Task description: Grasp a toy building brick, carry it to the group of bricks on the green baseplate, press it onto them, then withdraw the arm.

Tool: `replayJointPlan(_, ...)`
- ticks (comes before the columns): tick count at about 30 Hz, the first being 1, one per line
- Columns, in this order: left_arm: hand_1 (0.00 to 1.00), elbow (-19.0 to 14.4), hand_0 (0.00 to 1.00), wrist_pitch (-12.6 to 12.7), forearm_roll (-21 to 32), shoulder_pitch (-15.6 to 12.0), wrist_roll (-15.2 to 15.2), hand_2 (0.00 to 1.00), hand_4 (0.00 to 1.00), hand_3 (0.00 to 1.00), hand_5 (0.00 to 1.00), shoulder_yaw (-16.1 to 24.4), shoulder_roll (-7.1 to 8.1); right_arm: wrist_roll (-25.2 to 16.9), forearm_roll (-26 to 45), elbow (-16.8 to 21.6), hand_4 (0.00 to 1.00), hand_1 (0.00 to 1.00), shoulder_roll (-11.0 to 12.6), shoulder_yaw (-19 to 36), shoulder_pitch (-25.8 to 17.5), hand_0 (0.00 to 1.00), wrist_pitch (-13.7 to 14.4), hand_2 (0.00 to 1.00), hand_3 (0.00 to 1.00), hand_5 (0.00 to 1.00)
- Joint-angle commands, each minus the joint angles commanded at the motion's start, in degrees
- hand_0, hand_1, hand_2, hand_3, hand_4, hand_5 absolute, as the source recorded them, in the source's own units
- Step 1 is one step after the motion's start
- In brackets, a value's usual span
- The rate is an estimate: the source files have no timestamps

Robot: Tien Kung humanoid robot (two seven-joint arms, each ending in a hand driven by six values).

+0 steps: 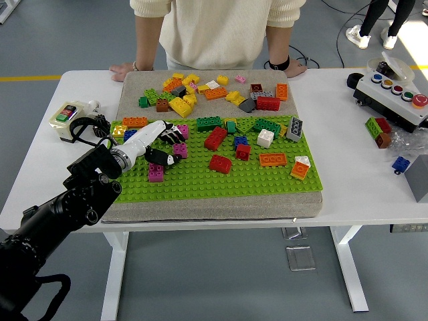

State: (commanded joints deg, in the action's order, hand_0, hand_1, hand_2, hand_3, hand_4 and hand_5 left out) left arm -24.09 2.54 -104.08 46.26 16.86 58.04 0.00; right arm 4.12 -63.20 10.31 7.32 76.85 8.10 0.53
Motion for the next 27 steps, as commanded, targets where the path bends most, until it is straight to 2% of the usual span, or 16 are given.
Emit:
replayJointPlan(3, 0.577, -0.2, 0.613, 0.2, 0.2, 0.0, 0.1, 0.557, 0.693, 0.527, 0.002, 0.1, 0.00, 0.0, 0.0, 0.0, 0.912, 0.674, 0.0, 0.0, 0.0, 0.751, 0.0, 0.725, 0.657, 0.485)
replayJointPlan(4, 0.563, -0.2, 0.599, 0.2, 0.2, 0.0, 0.1, 0.554, 0.661, 0.524, 0.002, 0.1, 0.00, 0.0, 0.0, 0.0, 0.912, 0.674, 0.0, 0.0, 0.0, 0.751, 0.0, 0.725, 0.656, 0.485)
replayJointPlan(15, 0.571, -2.0, 0.606, 0.4, -0.4, -0.6, 0.4, 0.557, 0.673, 0.528, 0.002, 1.0, 0.00, 0.0, 0.0, 0.0, 0.911, 0.674, 0.0, -0.1, -0.1, 0.752, 0.0, 0.725, 0.656, 0.486)
replayJointPlan(21, 0.572, -5.2, 0.608, -0.1, -1.7, -1.5, 0.1, 0.559, 0.671, 0.528, 0.002, 2.5, 0.04, -0.1, -0.1, 0.0, 0.910, 0.674, 0.2, 0.3, -0.1, 0.752, -0.1, 0.725, 0.656, 0.487)
replayJointPlan(27, 0.568, -9.8, 0.605, -0.7, -3.2, -3.5, -0.4, 0.556, 0.679, 0.525, 0.002, 3.4, 1.90, -0.2, -0.1, 0.0, 0.910, 0.674, 0.3, 0.8, -0.1, 0.751, 0.0, 0.725, 0.656, 0.487)
